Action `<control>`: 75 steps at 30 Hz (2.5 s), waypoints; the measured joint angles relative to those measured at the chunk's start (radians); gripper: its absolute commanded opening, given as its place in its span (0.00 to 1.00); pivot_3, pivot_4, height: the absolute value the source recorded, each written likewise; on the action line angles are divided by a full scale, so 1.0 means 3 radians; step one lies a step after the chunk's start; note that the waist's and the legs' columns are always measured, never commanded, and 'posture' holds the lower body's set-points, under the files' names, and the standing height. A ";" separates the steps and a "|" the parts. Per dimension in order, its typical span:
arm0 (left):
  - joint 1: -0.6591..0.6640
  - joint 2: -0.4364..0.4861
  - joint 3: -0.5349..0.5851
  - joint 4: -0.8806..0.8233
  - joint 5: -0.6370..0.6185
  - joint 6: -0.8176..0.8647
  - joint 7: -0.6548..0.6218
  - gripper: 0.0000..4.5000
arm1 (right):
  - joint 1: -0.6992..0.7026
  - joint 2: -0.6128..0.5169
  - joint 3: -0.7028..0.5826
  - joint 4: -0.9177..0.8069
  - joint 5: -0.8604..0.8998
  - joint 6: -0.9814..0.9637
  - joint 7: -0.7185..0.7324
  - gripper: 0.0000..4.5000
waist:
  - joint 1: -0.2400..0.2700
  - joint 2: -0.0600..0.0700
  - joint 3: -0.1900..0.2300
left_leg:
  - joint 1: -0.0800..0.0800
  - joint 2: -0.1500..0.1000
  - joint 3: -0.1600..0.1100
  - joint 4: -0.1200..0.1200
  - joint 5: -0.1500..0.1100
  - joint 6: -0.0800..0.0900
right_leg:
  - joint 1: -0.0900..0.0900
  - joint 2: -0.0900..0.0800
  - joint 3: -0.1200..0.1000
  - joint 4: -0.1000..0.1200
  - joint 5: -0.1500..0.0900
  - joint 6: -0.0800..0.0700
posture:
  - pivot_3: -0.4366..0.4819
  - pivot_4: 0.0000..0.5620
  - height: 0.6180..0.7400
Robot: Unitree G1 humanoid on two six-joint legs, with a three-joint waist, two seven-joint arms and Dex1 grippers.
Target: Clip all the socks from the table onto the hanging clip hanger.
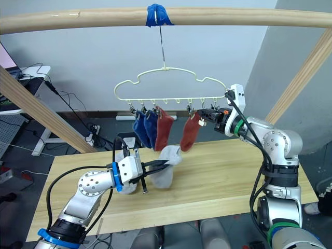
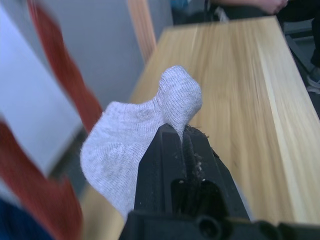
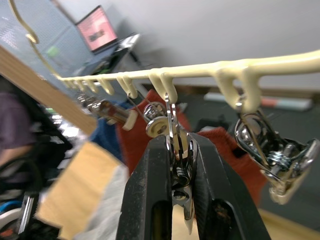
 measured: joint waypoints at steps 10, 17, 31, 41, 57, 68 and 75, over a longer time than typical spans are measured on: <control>-0.0482 -0.0326 -0.0060 0.0227 0.0601 -0.0436 0.0616 0.00 | -0.0259 0.0495 -0.0774 0.0108 0.0584 0.0894 -0.0763 0.04 | -0.0022 0.0001 0.0001 | 0.0000 0.0000 -0.0001 -0.0001 0.0000 0.0001 | 0.0000 0.0001 0.0000 0.0001 0.0000 0.0001 | 0.32 0.38 1.00; -0.0498 -0.0322 -0.0114 0.0369 0.0599 -0.0489 0.0650 0.00 | -0.0292 0.0596 -0.0912 0.0108 0.0684 0.1018 -0.1014 0.04 | -0.0019 0.0002 0.0001 | 0.0000 0.0000 -0.0001 -0.0001 0.0000 0.0001 | 0.0000 0.0001 -0.0001 0.0001 0.0000 0.0001 | 0.31 0.37 1.00; -0.0549 -0.0324 -0.0123 0.0370 0.0597 -0.0629 0.0735 0.00 | -0.0282 0.0659 -0.0955 0.0096 0.0809 0.1060 -0.1170 0.04 | -0.0021 0.0002 0.0001 | 0.0000 0.0000 -0.0001 -0.0001 0.0000 0.0001 | 0.0000 0.0001 -0.0001 0.0001 0.0000 0.0001 | 0.31 0.34 1.00; -0.0635 -0.0337 -0.0180 0.0407 0.0694 -0.0631 0.0799 0.00 | -0.0282 0.0704 -0.0956 0.0082 0.0925 0.1068 -0.1251 0.04 | -0.0023 0.0002 0.0001 | -0.0001 0.0000 -0.0001 -0.0001 0.0000 0.0001 | 0.0000 0.0001 -0.0001 0.0001 0.0000 0.0001 | 0.32 0.34 1.00; -0.0735 -0.0314 -0.0179 0.0497 0.0786 -0.0627 0.0936 0.00 | -0.0224 0.0601 -0.0738 0.0079 0.0927 0.0970 -0.1224 0.04 | -0.0022 0.0002 0.0001 | -0.0001 0.0000 -0.0001 -0.0001 0.0000 0.0001 | 0.0000 0.0001 -0.0001 0.0000 0.0000 0.0002 | 0.33 0.36 1.00; -0.0776 -0.0316 -0.0180 0.0497 0.0786 -0.0624 0.0938 0.00 | -0.0209 0.0574 -0.0696 0.0079 0.0962 0.0911 -0.1220 0.70 | -0.0020 0.0002 0.0001 | -0.0001 0.0000 -0.0001 -0.0001 0.0000 0.0001 | 0.0000 0.0001 -0.0001 0.0000 0.0000 0.0002 | 0.32 0.37 1.00; -0.0788 -0.0320 -0.0198 0.0501 0.0786 -0.0557 0.0937 0.00 | -0.0006 0.0114 -0.0784 -0.0174 0.1119 0.1007 -0.1211 1.00 | -0.0006 0.0003 0.0002 | -0.0003 -0.0001 -0.0001 -0.0002 0.0000 0.0001 | 0.0000 0.0000 -0.0001 -0.0004 -0.0001 0.0002 | 0.29 0.38 1.00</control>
